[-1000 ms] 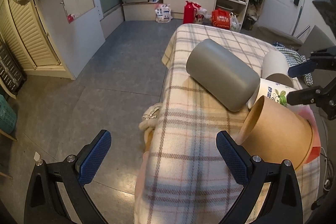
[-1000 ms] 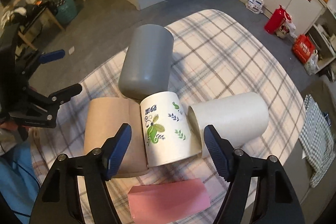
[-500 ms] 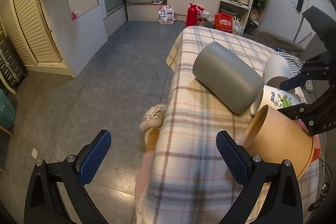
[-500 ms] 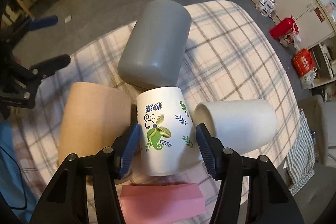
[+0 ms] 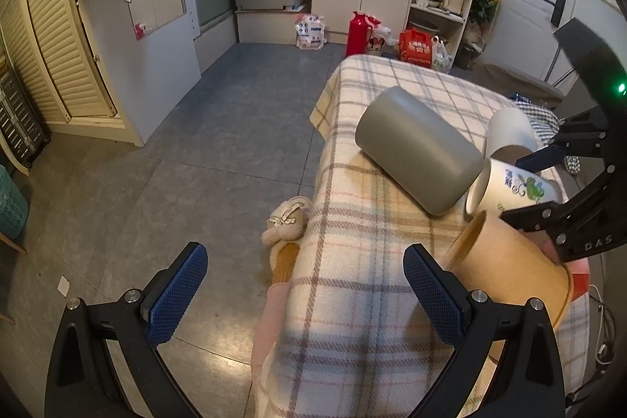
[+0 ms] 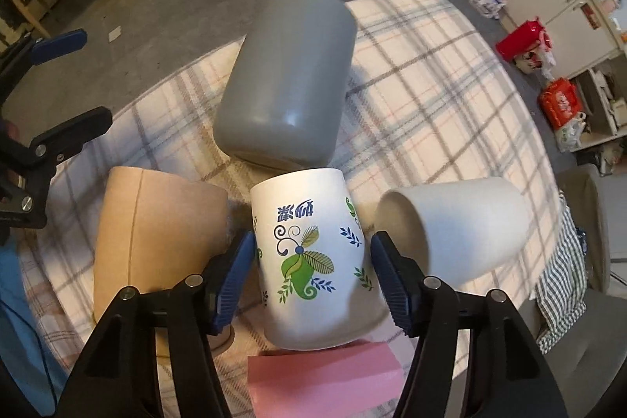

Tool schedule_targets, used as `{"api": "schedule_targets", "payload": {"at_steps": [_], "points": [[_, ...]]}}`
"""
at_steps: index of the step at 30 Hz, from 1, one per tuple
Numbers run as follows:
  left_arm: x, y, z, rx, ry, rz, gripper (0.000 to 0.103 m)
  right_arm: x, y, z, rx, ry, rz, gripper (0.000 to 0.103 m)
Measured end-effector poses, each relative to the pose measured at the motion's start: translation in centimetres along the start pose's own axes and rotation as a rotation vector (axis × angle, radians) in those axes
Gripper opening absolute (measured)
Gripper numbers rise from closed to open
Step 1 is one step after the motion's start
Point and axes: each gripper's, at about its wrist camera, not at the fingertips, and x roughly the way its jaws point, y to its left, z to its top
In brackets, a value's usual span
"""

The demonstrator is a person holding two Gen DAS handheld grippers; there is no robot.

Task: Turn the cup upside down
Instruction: 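Reach the right gripper to the leaf-print paper cup and grasp it, then lift the leaf-print cup with the right gripper and carry it toward the left gripper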

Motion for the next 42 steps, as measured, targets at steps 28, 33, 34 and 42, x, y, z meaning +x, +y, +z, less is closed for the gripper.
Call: {"api": "schedule_targets", "payload": {"at_steps": [28,33,34,42], "points": [[-10.4,-2.4,-3.9,0.065,-0.15,-0.085,0.103,-5.2,9.6,-16.0,0.788,-0.172,-0.011,0.061],[-10.4,-2.9,-4.9,0.07,-0.122,-0.083,0.103,-4.1,9.9,-16.7,0.792,-0.145,-0.007,0.061],[-10.3,-3.3,-5.0,0.075,-0.112,-0.084,0.103,-3.9,9.9,-16.8,0.79,-0.14,-0.006,0.061],[-10.3,-5.1,-5.0,0.115,-0.089,-0.065,0.103,-3.1,9.4,-17.1,0.791,-0.127,0.02,0.062]]}}
